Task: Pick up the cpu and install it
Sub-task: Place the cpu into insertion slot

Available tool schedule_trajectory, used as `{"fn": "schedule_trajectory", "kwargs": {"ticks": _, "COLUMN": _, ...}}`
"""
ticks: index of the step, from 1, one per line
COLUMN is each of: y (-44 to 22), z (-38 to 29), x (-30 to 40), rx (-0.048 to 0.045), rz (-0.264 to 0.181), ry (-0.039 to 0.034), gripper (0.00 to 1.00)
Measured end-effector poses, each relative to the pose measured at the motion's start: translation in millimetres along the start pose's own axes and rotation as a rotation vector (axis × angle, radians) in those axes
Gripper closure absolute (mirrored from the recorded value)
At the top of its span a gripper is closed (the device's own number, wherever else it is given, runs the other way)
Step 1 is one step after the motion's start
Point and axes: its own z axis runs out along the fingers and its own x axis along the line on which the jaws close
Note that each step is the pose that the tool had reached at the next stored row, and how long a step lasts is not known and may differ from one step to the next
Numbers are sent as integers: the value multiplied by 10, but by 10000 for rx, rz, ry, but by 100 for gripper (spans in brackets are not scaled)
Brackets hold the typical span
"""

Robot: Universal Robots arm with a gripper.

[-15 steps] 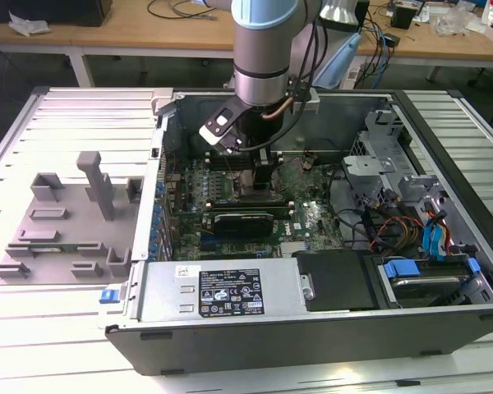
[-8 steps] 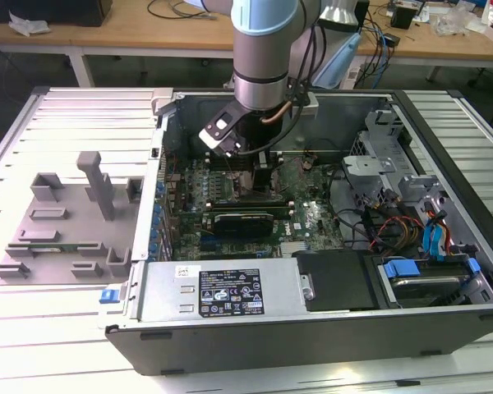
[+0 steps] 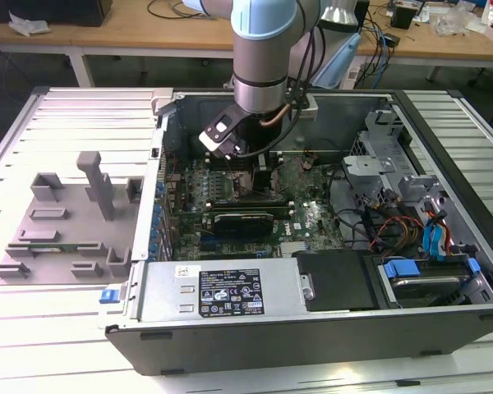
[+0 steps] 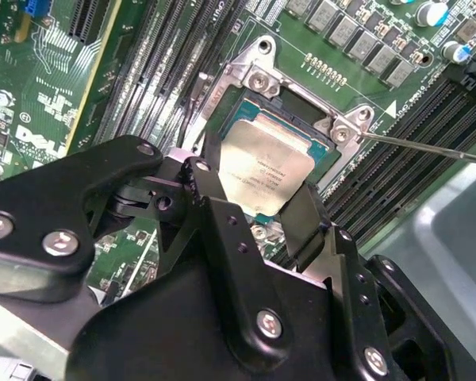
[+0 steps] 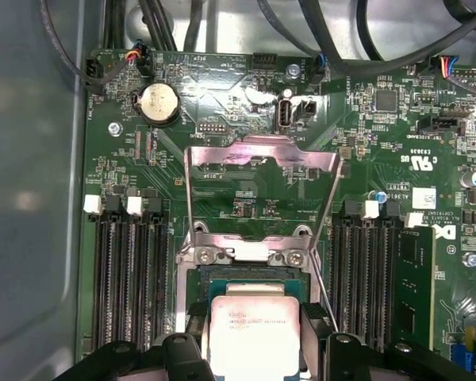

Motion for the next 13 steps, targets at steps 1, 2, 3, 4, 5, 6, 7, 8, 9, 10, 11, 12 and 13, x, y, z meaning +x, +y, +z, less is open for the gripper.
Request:
{"fn": "schedule_trajectory", "kwargs": {"ticks": 1, "y": 0, "z": 7, "x": 1, "rx": -1, "rz": 1, "ry": 2, "gripper": 45}}
{"fn": "schedule_trajectory", "kwargs": {"ticks": 2, "y": 0, "z": 14, "x": 1, "rx": -1, "rz": 2, "ry": 1, "gripper": 45}}
{"fn": "schedule_trajectory", "kwargs": {"ticks": 3, "y": -1, "z": 24, "x": 1, "rx": -1, "rz": 4, "ry": 1, "gripper": 45}}
{"fn": "schedule_trajectory", "kwargs": {"ticks": 4, "y": -1, "z": 26, "x": 0, "rx": 0, "rz": 6, "ry": -1, "gripper": 45}}
{"fn": "schedule_trajectory", "kwargs": {"ticks": 5, "y": -1, "z": 28, "x": 1, "rx": 0, "rz": 6, "ry": -1, "gripper": 45}}
{"fn": "schedule_trajectory", "kwargs": {"ticks": 6, "y": -1, "z": 31, "x": 1, "rx": 0, "rz": 7, "ry": 0, "gripper": 45}}
{"fn": "schedule_trajectory", "kwargs": {"ticks": 7, "y": -1, "z": 33, "x": 1, "rx": 0, "rz": 8, "ry": 0, "gripper": 45}}
{"fn": "schedule_trajectory", "kwargs": {"ticks": 8, "y": -1, "z": 35, "x": 1, "rx": 0, "rz": 9, "ry": 0, "gripper": 45}}
{"fn": "schedule_trajectory", "kwargs": {"ticks": 9, "y": 0, "z": 37, "x": 1, "rx": -1, "rz": 18, "ry": 0, "gripper": 45}}
{"fn": "schedule_trajectory", "kwargs": {"ticks": 10, "y": 0, "z": 39, "x": 1, "rx": 0, "rz": 53, "ry": -1, "gripper": 45}}
{"fn": "schedule_trajectory", "kwargs": {"ticks": 11, "y": 0, "z": 40, "x": 1, "rx": 1, "rz": 85, "ry": -3, "gripper": 45}}
{"fn": "schedule_trajectory", "kwargs": {"ticks": 12, "y": 0, "z": 40, "x": 1, "rx": 2, "rz": 113, "ry": -5, "gripper": 45}}
{"fn": "schedule_trajectory", "kwargs": {"ticks": 13, "y": 0, "z": 40, "x": 1, "rx": 3, "rz": 127, "ry": -6, "gripper": 45}}
